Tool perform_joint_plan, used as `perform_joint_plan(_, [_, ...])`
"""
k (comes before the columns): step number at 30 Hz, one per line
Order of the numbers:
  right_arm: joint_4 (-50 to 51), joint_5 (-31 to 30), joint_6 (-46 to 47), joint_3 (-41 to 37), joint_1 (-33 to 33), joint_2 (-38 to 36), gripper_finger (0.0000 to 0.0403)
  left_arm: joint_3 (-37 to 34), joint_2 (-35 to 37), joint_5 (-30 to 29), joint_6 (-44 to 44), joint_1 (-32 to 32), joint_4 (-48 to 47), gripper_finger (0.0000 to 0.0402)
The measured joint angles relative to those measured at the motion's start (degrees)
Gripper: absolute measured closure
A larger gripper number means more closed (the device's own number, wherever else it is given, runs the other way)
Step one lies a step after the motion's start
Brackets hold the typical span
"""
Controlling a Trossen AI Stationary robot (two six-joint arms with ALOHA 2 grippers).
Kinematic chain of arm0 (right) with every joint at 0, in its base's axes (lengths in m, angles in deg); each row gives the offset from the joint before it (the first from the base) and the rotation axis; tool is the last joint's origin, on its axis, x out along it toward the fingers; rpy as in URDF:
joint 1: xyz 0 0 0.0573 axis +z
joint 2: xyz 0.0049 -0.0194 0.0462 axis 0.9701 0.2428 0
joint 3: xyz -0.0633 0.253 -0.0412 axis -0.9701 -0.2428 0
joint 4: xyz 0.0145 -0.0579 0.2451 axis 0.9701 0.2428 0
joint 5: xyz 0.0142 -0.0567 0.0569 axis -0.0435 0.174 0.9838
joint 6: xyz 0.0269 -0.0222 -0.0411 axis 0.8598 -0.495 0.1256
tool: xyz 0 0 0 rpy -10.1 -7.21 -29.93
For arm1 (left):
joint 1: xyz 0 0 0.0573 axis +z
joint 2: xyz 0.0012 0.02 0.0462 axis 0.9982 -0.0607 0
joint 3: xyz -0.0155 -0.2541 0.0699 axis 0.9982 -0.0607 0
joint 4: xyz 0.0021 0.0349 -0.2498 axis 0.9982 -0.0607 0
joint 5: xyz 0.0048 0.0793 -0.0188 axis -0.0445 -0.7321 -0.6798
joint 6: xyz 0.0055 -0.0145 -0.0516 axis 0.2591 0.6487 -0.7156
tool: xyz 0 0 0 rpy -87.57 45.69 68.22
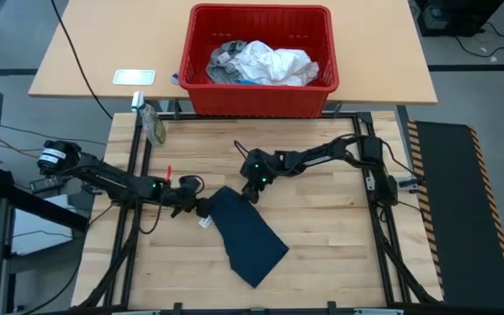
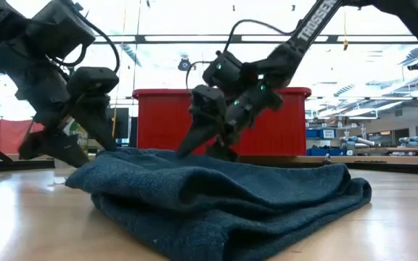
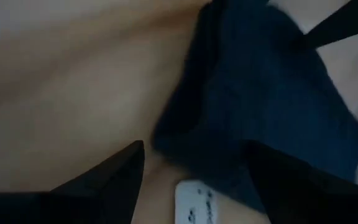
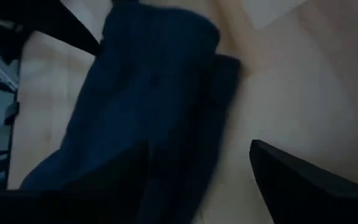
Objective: Fold laundry
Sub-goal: Fold the blue shorts
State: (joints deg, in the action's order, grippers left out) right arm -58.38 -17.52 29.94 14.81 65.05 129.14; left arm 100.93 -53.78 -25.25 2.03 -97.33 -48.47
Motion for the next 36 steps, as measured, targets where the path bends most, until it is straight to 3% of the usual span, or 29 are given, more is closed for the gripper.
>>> perform_joint_plan(3, [-0.9, 3.1, 1.0, 1.4, -0.3, 2.3, 0.0119, 0.1, -2.7, -1.2, 3.3, 0.5, 5.1, 0.0121])
perform_joint_plan(8, [-1.8, 4.9, 0.5, 3.8, -0.3, 4.2, 0.012, 0.1, -7.8, -1.4, 1.4, 1.7, 9.1, 0.0136])
perform_joint_plan(14, [-1.8, 3.6, -0.7, 6.5, -0.1, 4.8, 0.0145, 0.1, -12.4, -1.8, 4.3, 2.0, 14.9, 0.0191])
perform_joint_plan(19, [-3.7, 3.6, -1.7, 7.0, 0.0, 6.9, 0.0193, 0.0, -12.7, -1.8, 10.0, 2.0, 16.1, 0.0257])
perform_joint_plan(29, [-4.0, 7.9, -1.4, 6.9, 0.7, 7.0, 0.0328, 0.4, -12.4, -1.1, 19.3, 2.1, 18.9, 0.0386])
perform_joint_plan(32, [-1.4, 7.7, -3.0, 6.5, 0.7, 5.1, 0.0377, 2.2, -11.4, 0.5, 25.2, 2.1, 18.8, 0.0391])
perform_joint_plan(36, [0.8, 0.5, -10.3, 6.4, 0.8, 0.6, 0.0381, 6.8, -8.1, 1.5, 36.6, 2.1, 11.7, 0.0389])
